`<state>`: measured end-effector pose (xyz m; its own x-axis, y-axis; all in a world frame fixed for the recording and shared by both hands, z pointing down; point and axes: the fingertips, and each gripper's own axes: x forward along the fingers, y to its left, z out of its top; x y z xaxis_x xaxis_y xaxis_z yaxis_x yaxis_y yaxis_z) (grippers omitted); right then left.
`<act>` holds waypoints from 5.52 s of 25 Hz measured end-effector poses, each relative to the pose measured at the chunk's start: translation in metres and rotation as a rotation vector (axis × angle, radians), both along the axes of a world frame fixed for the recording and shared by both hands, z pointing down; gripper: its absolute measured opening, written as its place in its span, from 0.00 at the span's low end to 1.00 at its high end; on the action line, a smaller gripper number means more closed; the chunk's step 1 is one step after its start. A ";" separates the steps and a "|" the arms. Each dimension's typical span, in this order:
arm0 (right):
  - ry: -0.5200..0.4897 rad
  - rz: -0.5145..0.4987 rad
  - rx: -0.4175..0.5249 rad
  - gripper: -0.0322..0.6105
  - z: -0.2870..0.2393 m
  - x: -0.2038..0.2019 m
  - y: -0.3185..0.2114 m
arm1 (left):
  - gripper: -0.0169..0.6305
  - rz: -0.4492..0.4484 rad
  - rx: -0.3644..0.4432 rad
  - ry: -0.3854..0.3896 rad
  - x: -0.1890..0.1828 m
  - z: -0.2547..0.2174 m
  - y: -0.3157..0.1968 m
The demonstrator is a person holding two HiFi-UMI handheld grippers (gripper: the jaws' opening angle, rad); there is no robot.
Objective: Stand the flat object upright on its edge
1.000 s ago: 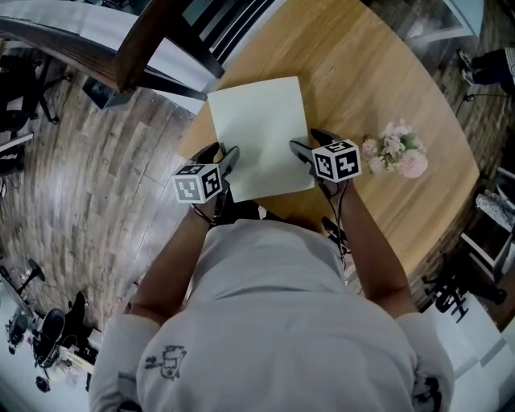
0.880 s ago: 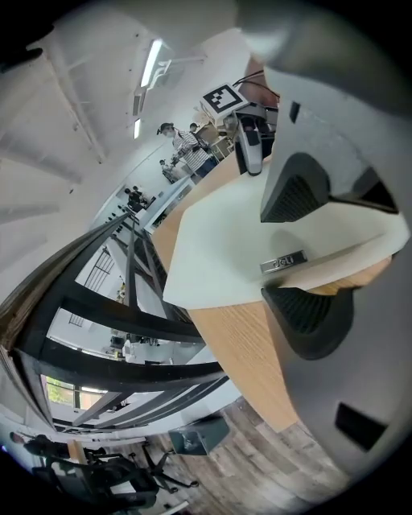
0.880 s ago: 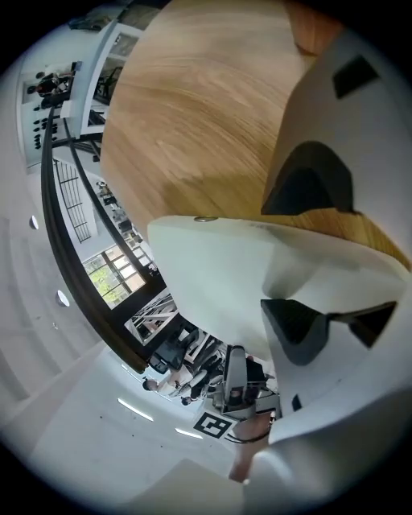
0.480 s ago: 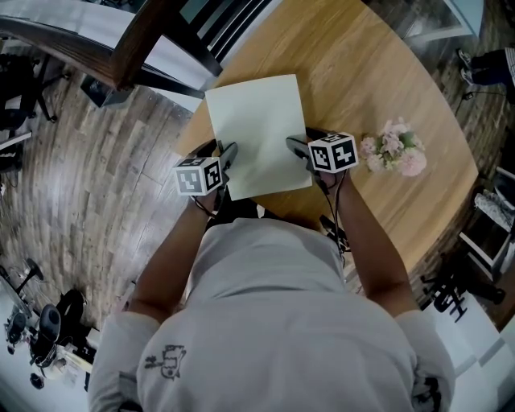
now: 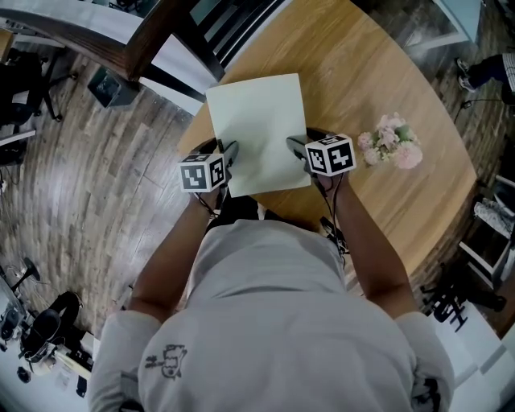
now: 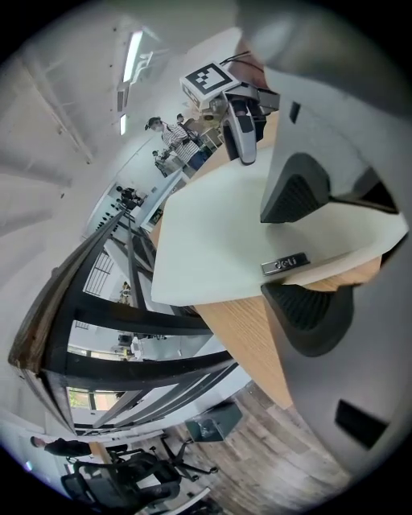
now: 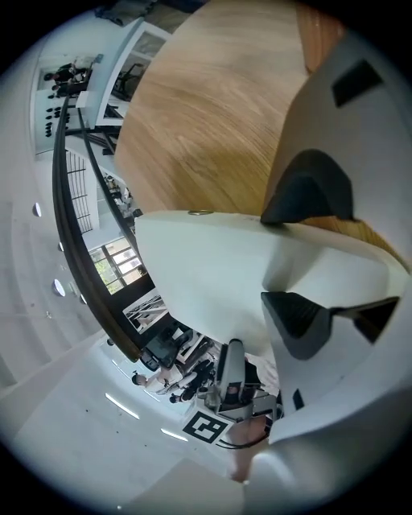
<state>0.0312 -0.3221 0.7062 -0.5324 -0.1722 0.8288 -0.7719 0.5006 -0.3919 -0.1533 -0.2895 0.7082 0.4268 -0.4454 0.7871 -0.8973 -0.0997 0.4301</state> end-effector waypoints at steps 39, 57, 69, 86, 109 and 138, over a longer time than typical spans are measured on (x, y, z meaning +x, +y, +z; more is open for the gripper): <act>0.063 0.197 0.657 0.46 -0.109 0.028 0.006 | 0.40 0.120 0.693 -0.174 0.028 -0.131 -0.028; 0.116 0.171 0.779 0.46 -0.091 0.030 -0.001 | 0.40 0.143 0.722 -0.172 0.031 -0.115 -0.032; 0.079 0.144 0.791 0.49 -0.088 0.035 0.006 | 0.40 0.152 0.741 -0.139 0.031 -0.115 -0.025; 0.003 0.092 0.833 0.45 -0.131 0.045 0.038 | 0.40 0.101 0.765 -0.198 0.024 -0.137 0.013; -0.257 -0.160 0.907 0.06 -0.229 0.069 0.160 | 0.04 0.038 0.835 -0.193 0.071 -0.242 0.159; -0.272 -0.216 0.951 0.06 -0.275 0.030 0.294 | 0.04 0.126 0.838 -0.109 0.034 -0.257 0.317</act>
<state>0.0608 -0.0277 0.4308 -0.7803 -0.5756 0.2445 -0.5720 0.8150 0.0930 -0.1190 0.0273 0.4514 0.4533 -0.8532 0.2582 -0.8902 -0.4484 0.0813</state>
